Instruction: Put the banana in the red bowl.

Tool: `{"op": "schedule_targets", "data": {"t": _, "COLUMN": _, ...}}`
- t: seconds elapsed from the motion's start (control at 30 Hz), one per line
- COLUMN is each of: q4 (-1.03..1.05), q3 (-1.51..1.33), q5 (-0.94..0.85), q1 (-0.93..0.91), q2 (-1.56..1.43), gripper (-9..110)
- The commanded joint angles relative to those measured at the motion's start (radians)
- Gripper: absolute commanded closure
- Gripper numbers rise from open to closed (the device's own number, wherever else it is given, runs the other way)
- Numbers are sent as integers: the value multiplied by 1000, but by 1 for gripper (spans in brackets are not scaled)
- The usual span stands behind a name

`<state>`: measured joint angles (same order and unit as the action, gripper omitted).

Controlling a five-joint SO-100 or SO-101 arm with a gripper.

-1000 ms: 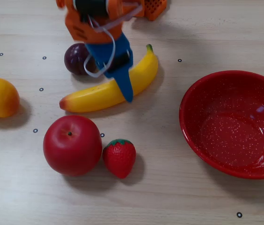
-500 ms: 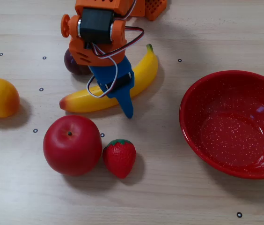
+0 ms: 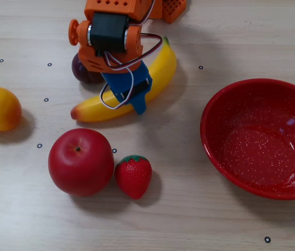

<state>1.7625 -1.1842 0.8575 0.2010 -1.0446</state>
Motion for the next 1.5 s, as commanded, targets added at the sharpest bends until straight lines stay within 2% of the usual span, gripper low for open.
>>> {"op": "schedule_targets", "data": {"t": 0.0, "q4": 97, "q3": 172, "q5": -23, "q1": 31, "q2": -109, "gripper": 101}}
{"op": "schedule_targets", "data": {"t": 0.07, "q4": 163, "q3": 236, "q5": -29, "q1": 31, "q2": -140, "gripper": 101}}
{"op": "schedule_targets", "data": {"t": 0.37, "q4": 164, "q3": 265, "q5": -72, "q1": -6, "q2": -364, "gripper": 101}}
{"op": "schedule_targets", "data": {"t": 0.6, "q4": 164, "q3": 408, "q5": -259, "q1": -222, "q2": -443, "gripper": 101}}
{"op": "schedule_targets", "data": {"t": 0.8, "q4": 164, "q3": 652, "q5": -408, "q1": -479, "q2": -311, "gripper": 101}}
{"op": "schedule_targets", "data": {"t": 0.97, "q4": 140, "q3": 845, "q5": -462, "q1": -612, "q2": -129, "gripper": 101}}
{"op": "schedule_targets", "data": {"t": 1.27, "q4": -34, "q3": 861, "q5": -474, "q1": -617, "q2": 72, "gripper": 101}}
{"op": "schedule_targets", "data": {"t": 1.47, "q4": -72, "q3": 831, "q5": -437, "q1": -589, "q2": 129, "gripper": 101}}
